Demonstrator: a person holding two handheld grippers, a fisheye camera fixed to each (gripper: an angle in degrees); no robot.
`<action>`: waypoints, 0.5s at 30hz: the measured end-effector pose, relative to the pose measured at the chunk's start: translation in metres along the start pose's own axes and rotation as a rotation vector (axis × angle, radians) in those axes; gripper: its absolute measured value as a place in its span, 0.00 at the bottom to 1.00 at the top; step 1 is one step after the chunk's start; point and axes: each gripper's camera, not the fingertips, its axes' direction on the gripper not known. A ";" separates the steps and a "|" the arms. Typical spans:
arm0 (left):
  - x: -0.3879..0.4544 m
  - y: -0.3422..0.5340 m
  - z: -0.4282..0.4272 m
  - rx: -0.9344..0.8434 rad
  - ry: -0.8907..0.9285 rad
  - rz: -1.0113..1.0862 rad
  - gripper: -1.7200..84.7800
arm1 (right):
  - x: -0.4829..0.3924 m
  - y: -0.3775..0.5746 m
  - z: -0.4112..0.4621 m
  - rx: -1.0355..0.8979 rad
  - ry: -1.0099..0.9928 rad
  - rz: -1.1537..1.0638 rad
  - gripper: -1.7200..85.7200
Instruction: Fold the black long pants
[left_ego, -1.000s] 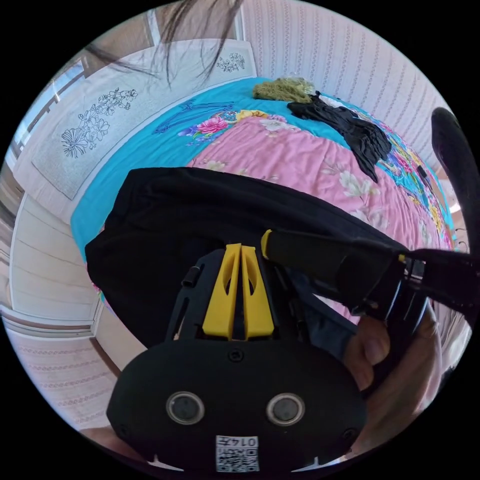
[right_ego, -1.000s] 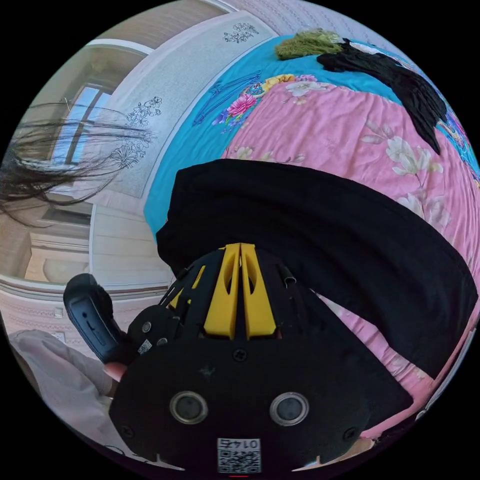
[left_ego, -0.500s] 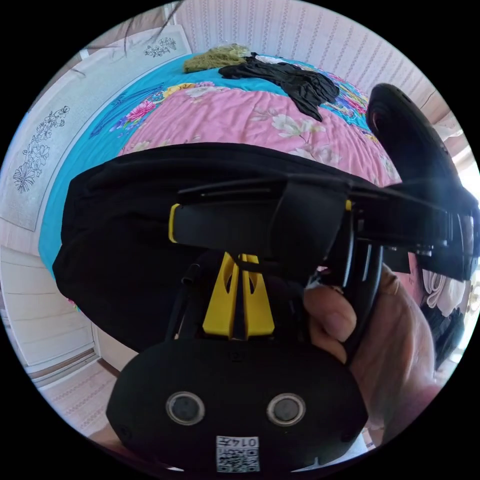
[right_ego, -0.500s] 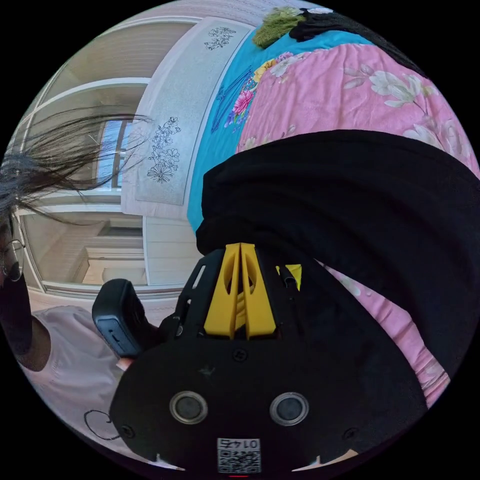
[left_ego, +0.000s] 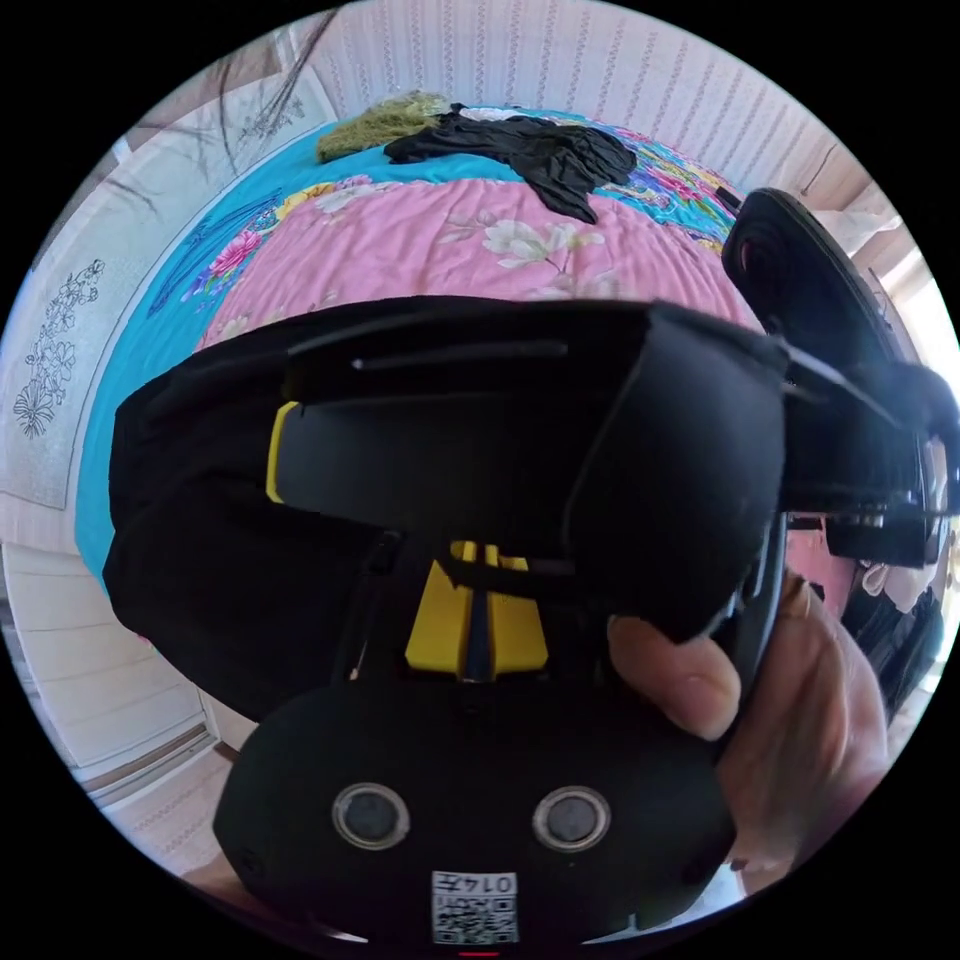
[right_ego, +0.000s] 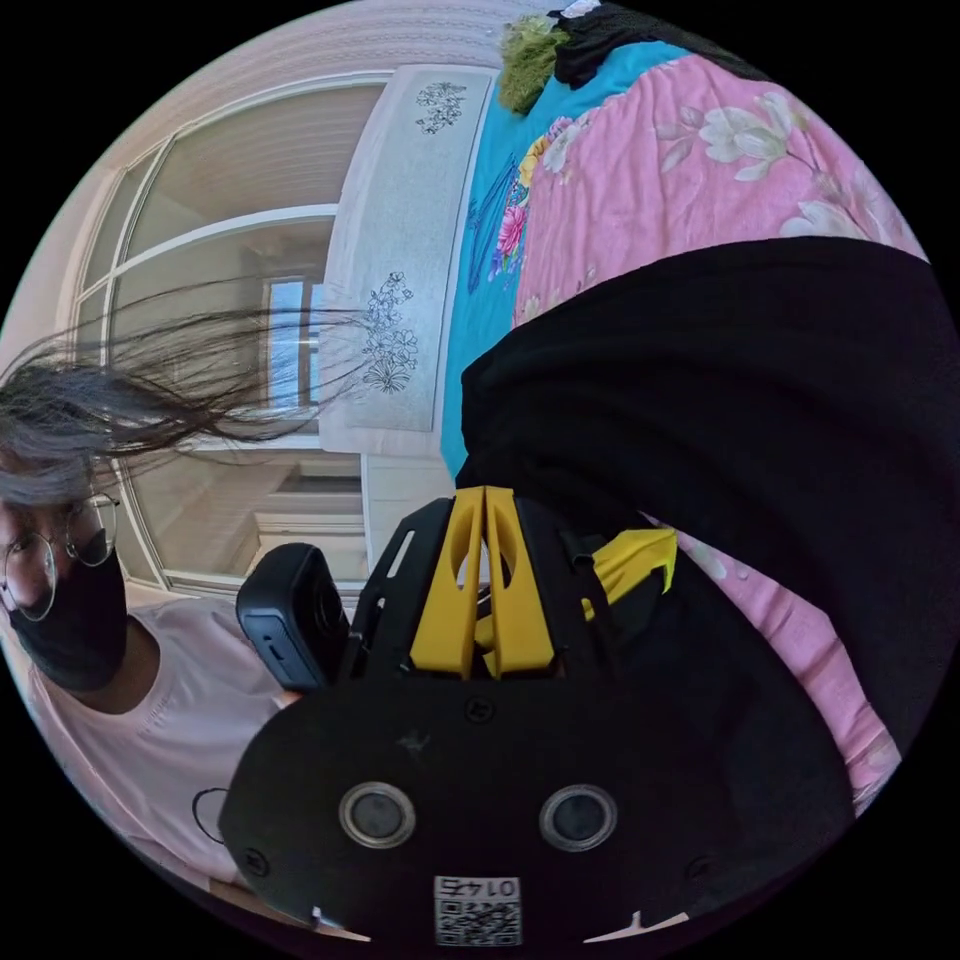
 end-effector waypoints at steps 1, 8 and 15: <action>0.003 0.000 0.005 -0.005 0.011 0.007 0.01 | 0.008 0.006 -0.004 0.006 -0.029 0.007 0.02; 0.025 0.006 0.024 0.023 0.001 0.051 0.01 | 0.049 0.034 -0.031 0.061 -0.141 0.021 0.02; 0.047 0.008 0.058 -0.071 0.012 0.113 0.01 | 0.079 0.064 -0.050 0.066 -0.138 0.071 0.02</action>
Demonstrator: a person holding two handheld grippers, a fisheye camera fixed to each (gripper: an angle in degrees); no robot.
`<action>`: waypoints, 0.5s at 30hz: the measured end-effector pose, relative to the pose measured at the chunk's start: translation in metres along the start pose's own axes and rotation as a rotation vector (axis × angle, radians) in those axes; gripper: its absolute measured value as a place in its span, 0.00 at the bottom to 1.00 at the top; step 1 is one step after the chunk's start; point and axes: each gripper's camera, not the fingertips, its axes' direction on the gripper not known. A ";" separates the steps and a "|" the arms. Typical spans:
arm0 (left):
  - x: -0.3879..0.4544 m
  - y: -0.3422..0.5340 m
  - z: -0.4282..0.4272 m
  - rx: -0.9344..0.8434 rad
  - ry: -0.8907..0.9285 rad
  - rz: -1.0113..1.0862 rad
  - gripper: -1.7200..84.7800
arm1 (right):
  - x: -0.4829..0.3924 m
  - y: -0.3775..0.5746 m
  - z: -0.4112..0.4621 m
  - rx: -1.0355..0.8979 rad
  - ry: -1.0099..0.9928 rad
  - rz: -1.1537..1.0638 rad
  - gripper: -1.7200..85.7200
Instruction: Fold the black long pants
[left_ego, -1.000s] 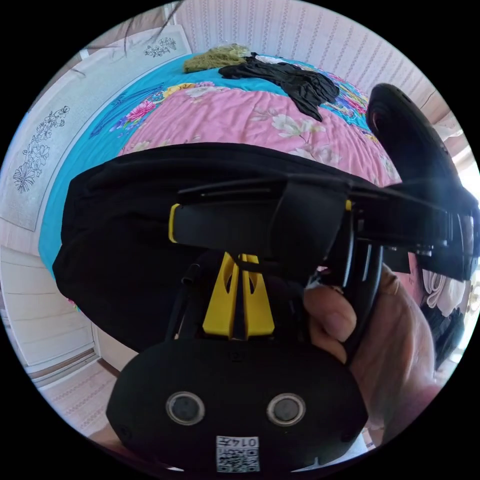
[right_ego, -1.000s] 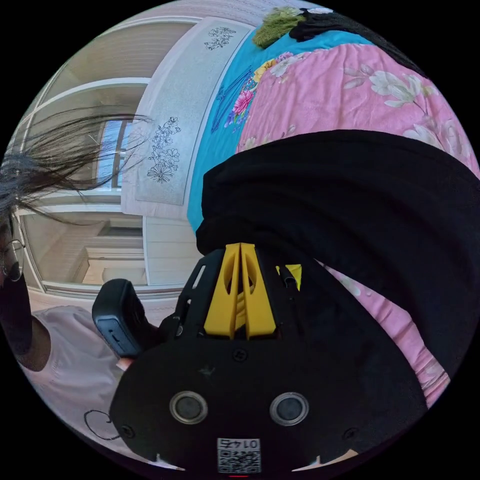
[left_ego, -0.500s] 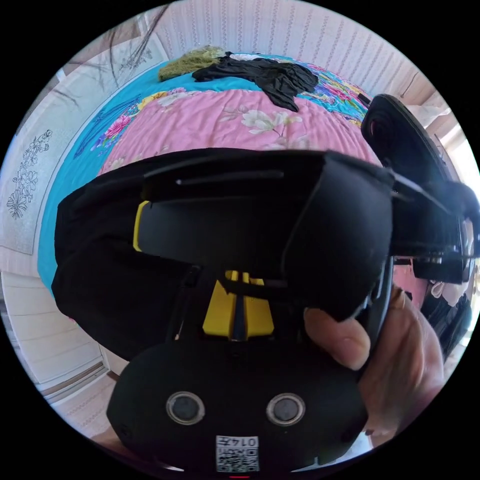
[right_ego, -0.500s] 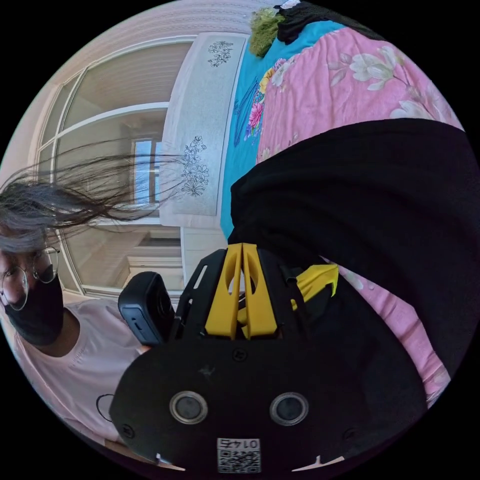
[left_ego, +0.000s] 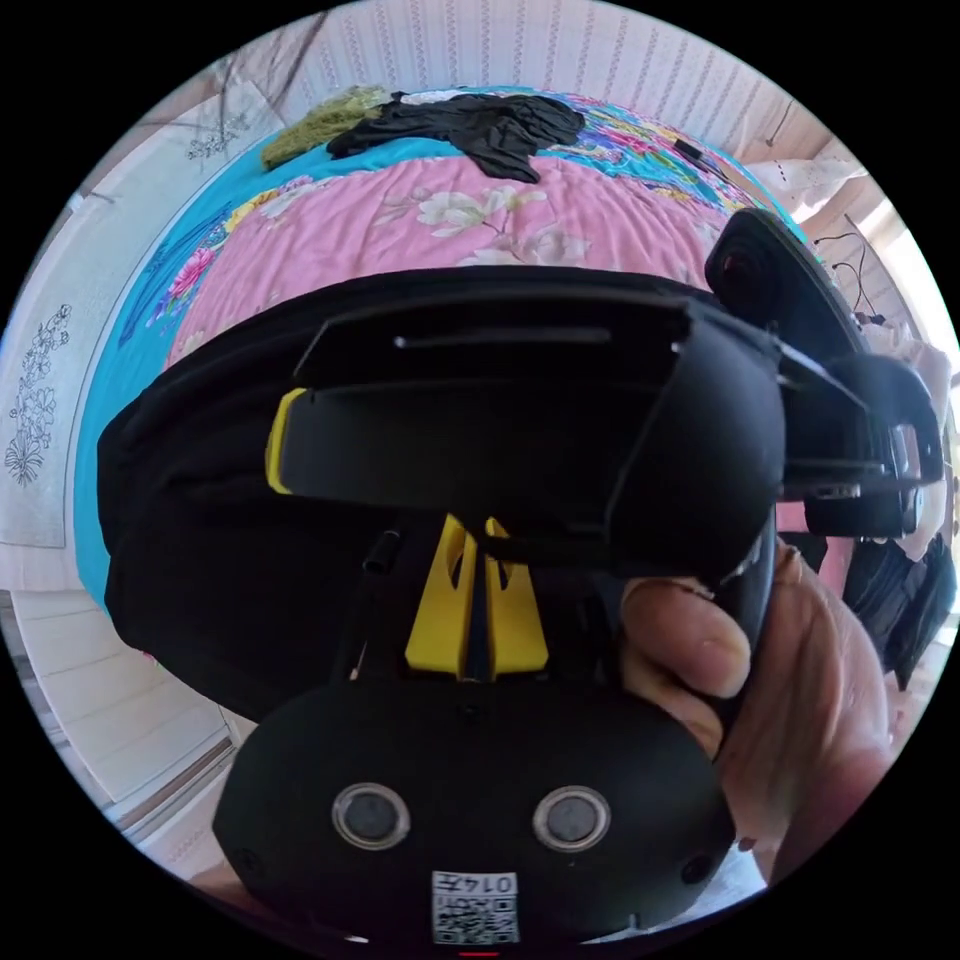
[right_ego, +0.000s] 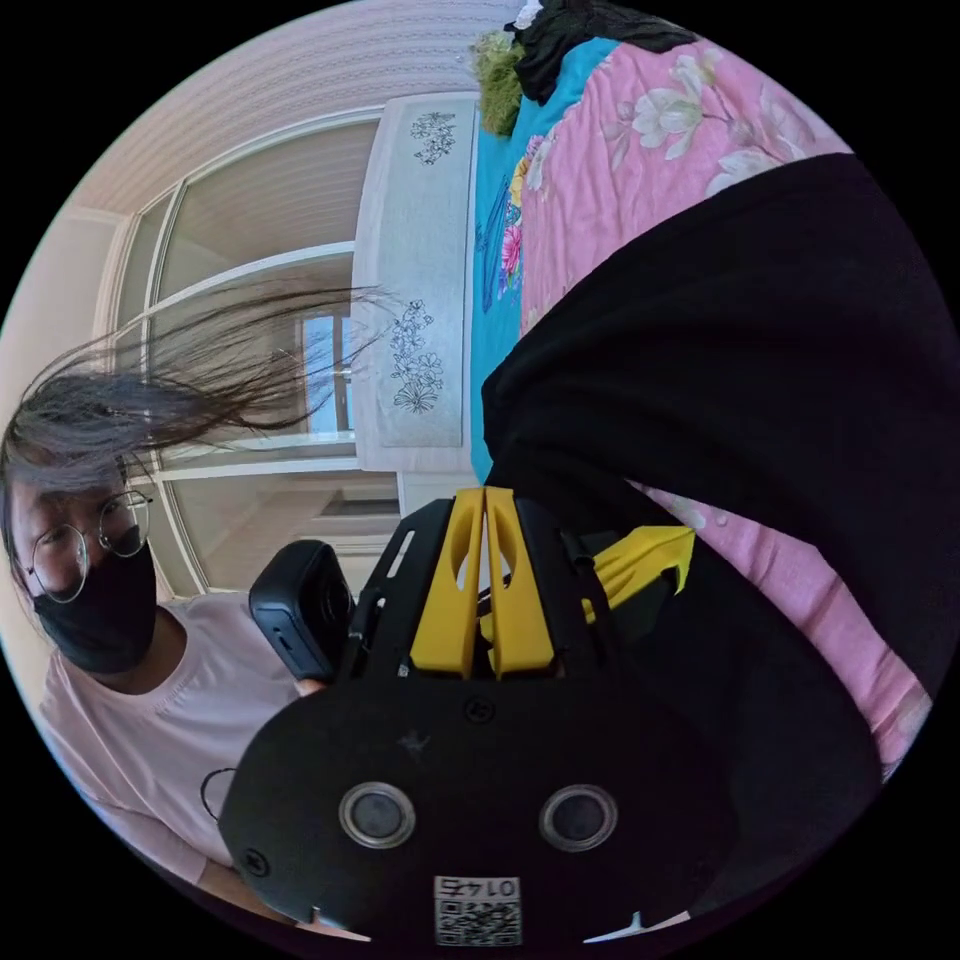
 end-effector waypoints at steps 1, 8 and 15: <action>0.004 -0.001 0.008 -0.011 0.000 0.027 0.01 | 0.005 0.004 -0.011 0.024 0.014 0.004 0.02; 0.013 -0.011 0.047 -0.037 -0.116 -0.037 0.01 | 0.008 0.037 -0.068 0.202 0.301 0.008 0.02; 0.015 -0.014 0.069 -0.031 -0.140 -0.033 0.01 | -0.005 0.048 -0.055 0.145 0.379 -0.044 0.02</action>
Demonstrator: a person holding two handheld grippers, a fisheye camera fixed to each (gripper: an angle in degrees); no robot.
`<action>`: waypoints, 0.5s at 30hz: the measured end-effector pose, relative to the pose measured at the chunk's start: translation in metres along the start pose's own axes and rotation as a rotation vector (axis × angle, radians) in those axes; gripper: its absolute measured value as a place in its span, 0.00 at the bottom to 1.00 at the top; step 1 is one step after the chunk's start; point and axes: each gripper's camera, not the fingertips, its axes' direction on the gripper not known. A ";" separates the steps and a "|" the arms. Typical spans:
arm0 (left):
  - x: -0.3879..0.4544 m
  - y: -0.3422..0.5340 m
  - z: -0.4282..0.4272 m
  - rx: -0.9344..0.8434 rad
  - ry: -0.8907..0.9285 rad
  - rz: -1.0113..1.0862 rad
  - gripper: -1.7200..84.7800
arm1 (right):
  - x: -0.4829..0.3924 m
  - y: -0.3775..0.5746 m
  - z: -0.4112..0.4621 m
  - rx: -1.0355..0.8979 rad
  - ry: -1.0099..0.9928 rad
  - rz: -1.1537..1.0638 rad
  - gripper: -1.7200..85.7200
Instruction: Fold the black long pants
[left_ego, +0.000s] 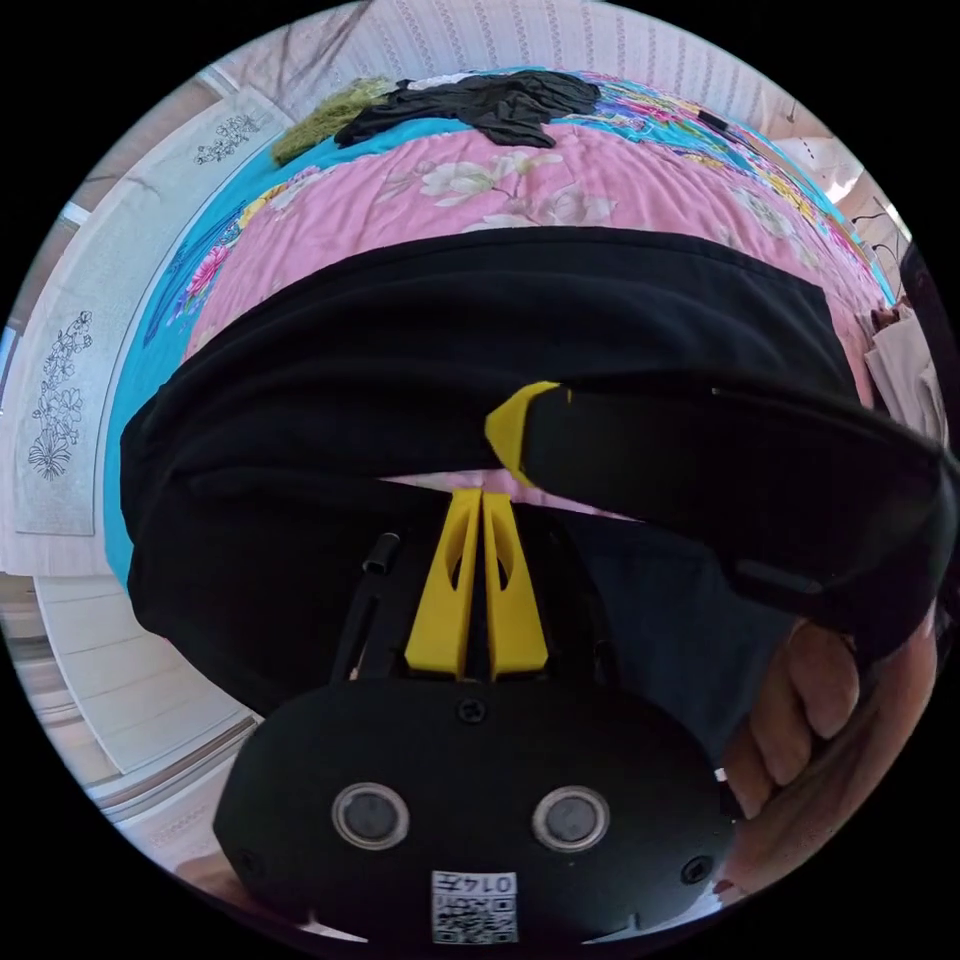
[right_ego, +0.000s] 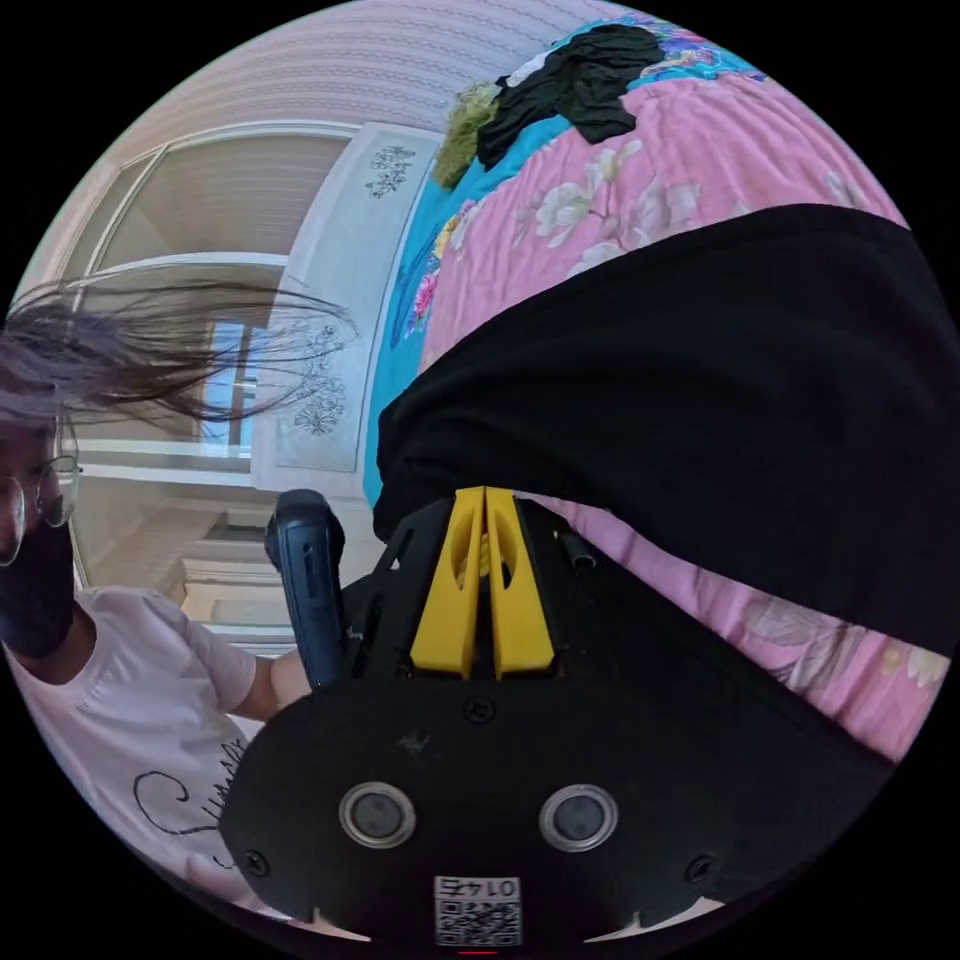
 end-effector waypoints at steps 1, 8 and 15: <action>-0.003 -0.002 0.003 -0.006 0.017 -0.015 0.01 | -0.003 -0.002 0.004 -0.011 0.050 0.022 0.02; -0.011 -0.008 0.017 -0.041 0.051 -0.020 0.01 | -0.056 -0.015 0.022 -0.038 0.348 -0.135 0.02; -0.023 -0.016 0.035 -0.067 0.105 0.004 0.01 | -0.076 -0.026 0.036 -0.062 0.244 -0.197 0.02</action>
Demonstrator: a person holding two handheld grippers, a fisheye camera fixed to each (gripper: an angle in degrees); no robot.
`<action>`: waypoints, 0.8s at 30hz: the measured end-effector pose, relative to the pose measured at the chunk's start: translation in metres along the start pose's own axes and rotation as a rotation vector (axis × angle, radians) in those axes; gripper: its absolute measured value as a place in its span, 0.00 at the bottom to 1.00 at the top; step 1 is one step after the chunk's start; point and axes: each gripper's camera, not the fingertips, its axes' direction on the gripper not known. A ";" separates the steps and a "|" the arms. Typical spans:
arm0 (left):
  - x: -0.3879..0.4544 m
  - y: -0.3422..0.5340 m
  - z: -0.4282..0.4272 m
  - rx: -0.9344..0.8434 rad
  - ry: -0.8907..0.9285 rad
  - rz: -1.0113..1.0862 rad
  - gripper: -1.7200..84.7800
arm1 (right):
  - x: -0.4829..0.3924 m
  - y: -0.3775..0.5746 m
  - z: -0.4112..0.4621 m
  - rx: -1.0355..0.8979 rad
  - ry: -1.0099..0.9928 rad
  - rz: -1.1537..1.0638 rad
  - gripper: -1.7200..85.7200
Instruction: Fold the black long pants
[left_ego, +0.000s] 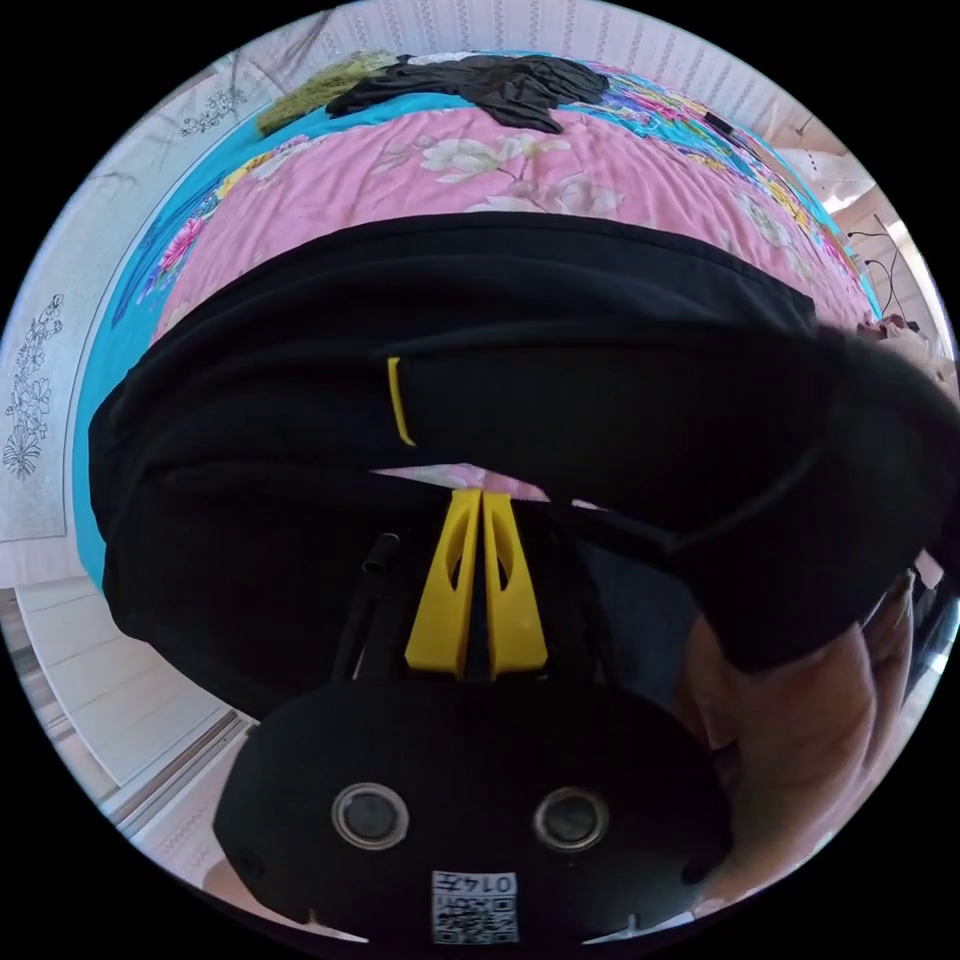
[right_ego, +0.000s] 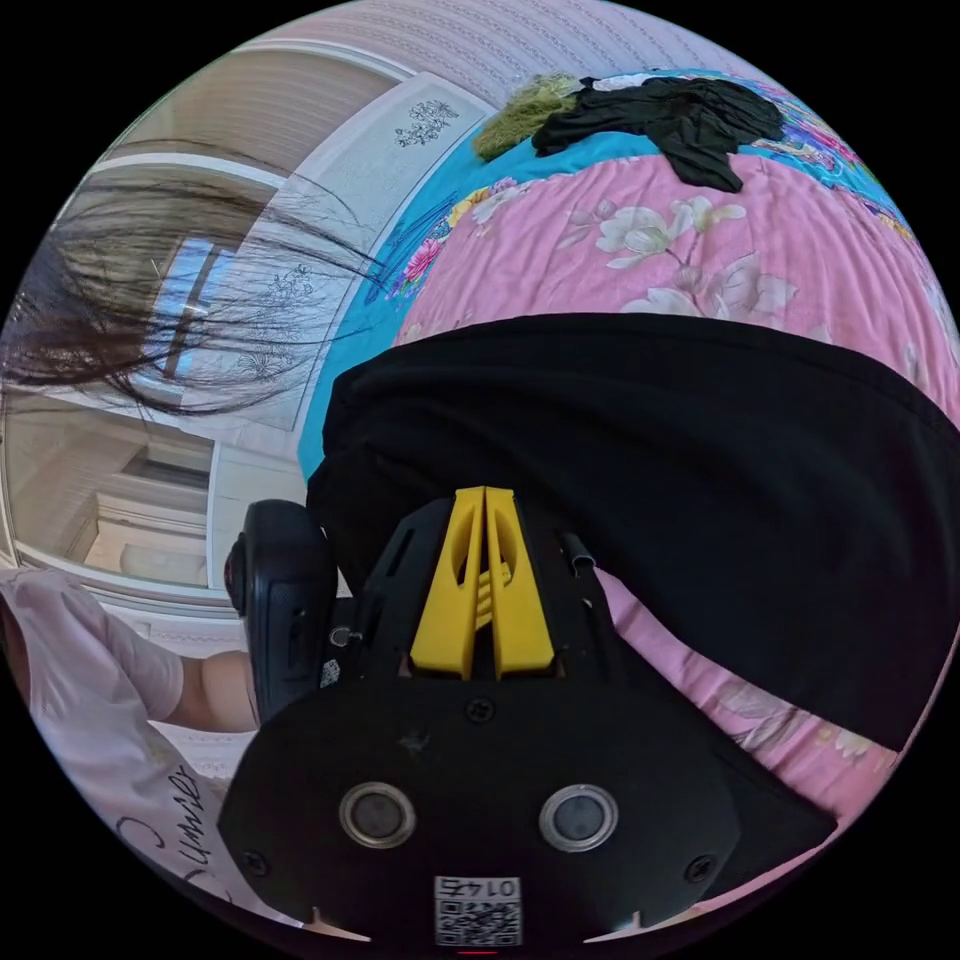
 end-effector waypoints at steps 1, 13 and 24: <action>-0.003 -0.001 0.003 0.003 0.026 0.014 0.01 | -0.003 -0.002 0.002 -0.003 -0.010 -0.003 0.02; -0.017 -0.013 0.021 0.008 0.069 0.128 0.01 | -0.038 -0.021 0.008 -0.027 0.061 -0.053 0.02; -0.036 -0.024 0.029 -0.043 0.159 0.106 0.01 | -0.051 -0.045 0.014 -0.083 0.229 -0.064 0.02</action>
